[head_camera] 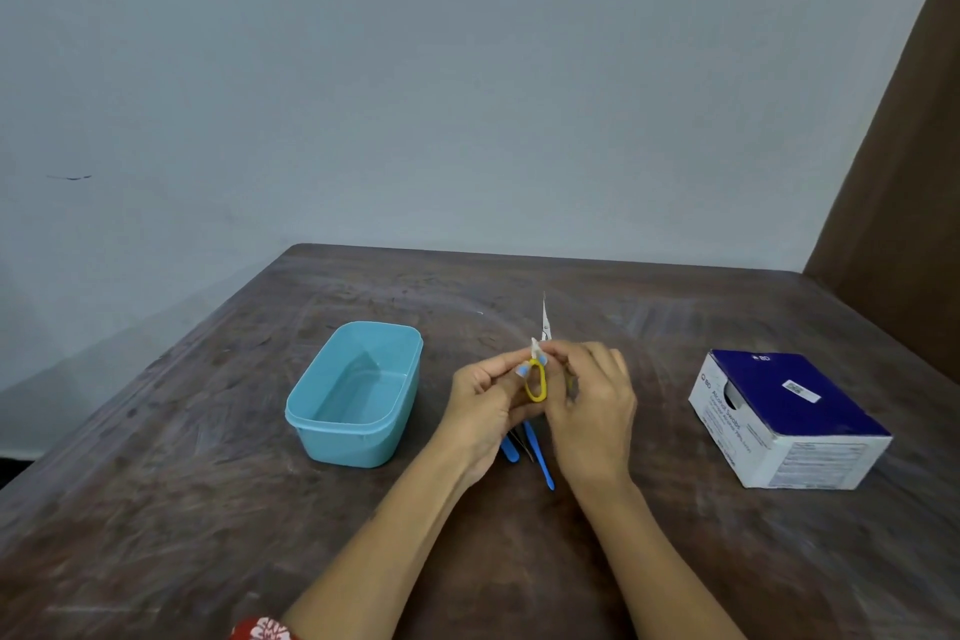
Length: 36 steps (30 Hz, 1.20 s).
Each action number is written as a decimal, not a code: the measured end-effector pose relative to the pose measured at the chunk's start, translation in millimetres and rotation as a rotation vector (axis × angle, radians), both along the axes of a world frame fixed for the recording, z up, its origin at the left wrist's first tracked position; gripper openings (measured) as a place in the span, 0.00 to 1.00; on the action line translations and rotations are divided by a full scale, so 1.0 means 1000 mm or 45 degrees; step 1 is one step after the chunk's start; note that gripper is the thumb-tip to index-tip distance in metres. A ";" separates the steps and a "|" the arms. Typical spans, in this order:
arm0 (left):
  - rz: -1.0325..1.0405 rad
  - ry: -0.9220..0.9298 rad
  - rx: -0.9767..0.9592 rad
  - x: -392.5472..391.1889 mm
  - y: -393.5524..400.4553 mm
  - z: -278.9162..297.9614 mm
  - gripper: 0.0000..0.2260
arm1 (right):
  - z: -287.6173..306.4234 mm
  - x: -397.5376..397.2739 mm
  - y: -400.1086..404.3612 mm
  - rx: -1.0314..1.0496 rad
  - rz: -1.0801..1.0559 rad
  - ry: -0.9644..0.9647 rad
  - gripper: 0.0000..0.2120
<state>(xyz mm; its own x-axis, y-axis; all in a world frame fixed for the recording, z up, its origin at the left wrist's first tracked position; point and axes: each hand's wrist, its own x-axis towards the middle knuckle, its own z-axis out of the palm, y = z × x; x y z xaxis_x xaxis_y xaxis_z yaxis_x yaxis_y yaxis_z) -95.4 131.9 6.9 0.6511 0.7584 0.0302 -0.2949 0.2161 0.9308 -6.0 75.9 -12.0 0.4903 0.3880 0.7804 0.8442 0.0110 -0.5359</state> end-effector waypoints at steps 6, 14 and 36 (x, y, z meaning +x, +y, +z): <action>0.098 -0.021 -0.047 0.000 0.006 -0.001 0.10 | -0.002 -0.004 0.001 -0.122 0.061 -0.019 0.04; 0.156 -0.061 -0.086 0.000 0.003 0.000 0.10 | -0.003 -0.005 -0.001 -0.105 0.086 0.017 0.04; 0.151 -0.014 -0.001 0.001 0.007 -0.003 0.12 | -0.002 -0.002 -0.002 -0.092 0.047 0.048 0.05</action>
<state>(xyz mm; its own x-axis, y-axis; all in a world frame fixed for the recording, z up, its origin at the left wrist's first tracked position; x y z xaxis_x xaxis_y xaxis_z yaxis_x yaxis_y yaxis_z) -94.5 138.6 4.4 0.5564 0.8301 0.0362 -0.3289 0.1801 0.9270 -7.7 73.8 -13.7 0.5030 0.4610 0.7311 0.8232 0.0021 -0.5677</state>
